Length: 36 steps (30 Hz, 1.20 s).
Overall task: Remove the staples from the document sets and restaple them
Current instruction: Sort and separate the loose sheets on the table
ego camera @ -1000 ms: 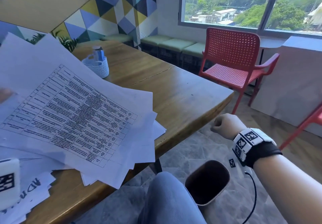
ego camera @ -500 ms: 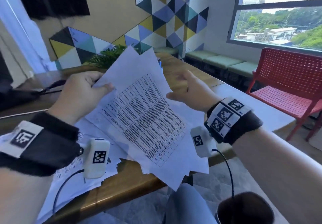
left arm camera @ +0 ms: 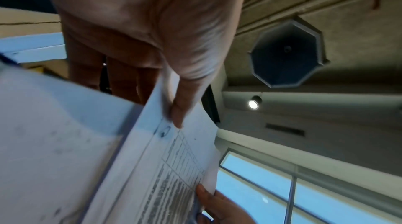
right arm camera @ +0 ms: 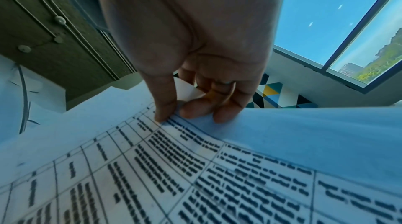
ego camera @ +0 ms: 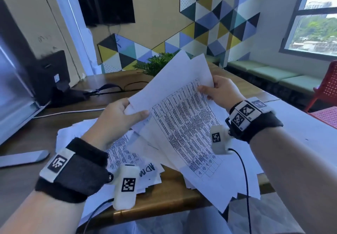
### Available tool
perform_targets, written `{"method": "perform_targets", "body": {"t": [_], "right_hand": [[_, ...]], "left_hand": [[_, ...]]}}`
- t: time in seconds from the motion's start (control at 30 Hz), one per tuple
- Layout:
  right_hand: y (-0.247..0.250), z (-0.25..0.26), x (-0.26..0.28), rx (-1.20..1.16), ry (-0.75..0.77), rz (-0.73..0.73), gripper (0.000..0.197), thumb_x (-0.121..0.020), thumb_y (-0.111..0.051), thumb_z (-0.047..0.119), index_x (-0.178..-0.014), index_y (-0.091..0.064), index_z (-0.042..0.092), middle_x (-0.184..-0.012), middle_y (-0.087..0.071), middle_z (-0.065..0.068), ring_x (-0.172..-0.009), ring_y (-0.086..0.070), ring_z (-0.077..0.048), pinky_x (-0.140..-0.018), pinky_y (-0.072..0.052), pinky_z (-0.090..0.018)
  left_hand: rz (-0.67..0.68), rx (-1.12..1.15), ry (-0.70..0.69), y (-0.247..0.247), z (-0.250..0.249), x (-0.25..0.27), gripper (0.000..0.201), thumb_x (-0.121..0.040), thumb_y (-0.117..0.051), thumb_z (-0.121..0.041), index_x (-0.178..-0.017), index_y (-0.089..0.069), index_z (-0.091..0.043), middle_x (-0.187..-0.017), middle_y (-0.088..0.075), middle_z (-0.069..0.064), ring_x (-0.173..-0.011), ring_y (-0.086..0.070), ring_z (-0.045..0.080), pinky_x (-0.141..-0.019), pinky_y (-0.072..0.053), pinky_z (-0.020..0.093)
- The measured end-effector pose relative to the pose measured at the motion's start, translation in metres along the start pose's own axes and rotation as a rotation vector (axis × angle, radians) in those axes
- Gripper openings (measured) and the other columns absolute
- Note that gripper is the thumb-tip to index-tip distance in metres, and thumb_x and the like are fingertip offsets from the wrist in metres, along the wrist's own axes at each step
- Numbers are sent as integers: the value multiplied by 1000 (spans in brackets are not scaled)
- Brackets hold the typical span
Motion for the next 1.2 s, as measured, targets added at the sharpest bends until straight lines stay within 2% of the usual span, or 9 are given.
{"method": "perform_targets", "body": {"t": [0.1,0.17,0.23,0.37,0.47,0.73,0.87,1.07,1.2], "right_hand": [[-8,-6,-5,23,-42,-46,40,-82,-70,33,-112,-59,8,-108,-67,-13,-81,-57,-20,-83,-53,-39],[-12,-4,1,109,-7,-188,55,-79,-73,33,-125,-48,16,-127,-50,-6,-90,-38,-7,-81,-37,-21],[-15,8,17,152,126,-312,50,-80,-71,28,-123,-48,15,-122,-46,-1,-82,-28,0,-72,-25,-9],[-37,34,56,87,171,45,8,-83,-69,28,-88,-66,22,-78,-58,13,-54,-47,0,-46,-37,-8],[-51,44,73,-11,87,239,17,-82,-71,33,-86,-69,17,-66,-56,11,-48,-47,-1,-36,-33,-7],[-61,58,81,-10,39,241,20,-76,-77,35,-73,-69,17,-60,-53,6,-34,-41,2,-33,-26,-5],[-61,61,81,10,17,220,18,-75,-78,29,-70,-69,15,-39,-44,10,-26,-38,1,-29,-24,-7],[-66,65,79,79,82,250,22,-79,-70,25,-84,-70,4,-66,-55,2,-33,-43,6,-32,-27,-4],[-71,65,80,61,115,264,16,-83,-64,23,-84,-66,6,-71,-55,2,-47,-44,-1,-39,-33,-7]], "left_hand": [[-62,146,47,-5,7,10,21,-83,-72,-24,-104,-73,-17,-103,-76,3,-91,-73,25,-84,-57,42],[-115,172,20,-9,9,14,13,-86,-70,-24,-97,-75,-20,-93,-78,1,-87,-73,25,-83,-56,44],[-154,176,-7,-13,8,17,6,-86,-70,-24,-89,-76,-25,-85,-78,-4,-79,-72,17,-74,-55,37],[-174,163,-59,-23,5,22,9,-87,-71,-23,-80,-74,-28,-79,-77,-10,-72,-72,10,-71,-56,33],[-177,149,-58,-27,3,24,8,-87,-71,-25,-80,-75,-27,-81,-77,-10,-76,-73,12,-71,-57,34],[-189,117,-56,-30,-6,30,19,-90,-66,-31,-79,-75,-19,-80,-77,-1,-80,-72,26,-75,-58,45],[-192,87,-91,-30,-7,31,22,-91,-64,-30,-86,-75,-13,-84,-76,3,-84,-70,31,-73,-56,43],[-221,40,-149,-30,-8,29,22,-92,-64,-28,-85,-74,-10,-84,-74,9,-79,-65,31,-66,-49,33],[-246,6,-168,-30,-9,27,19,-92,-64,-24,-85,-74,-11,-83,-75,6,-72,-61,15,-61,-47,24]]}}
Point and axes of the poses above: each hand's wrist, its own x-axis away from the middle knuckle, its own y-axis out of the back of the hand, z = x × y, the point moved 2 cm from there along -x, towards the middle knuckle
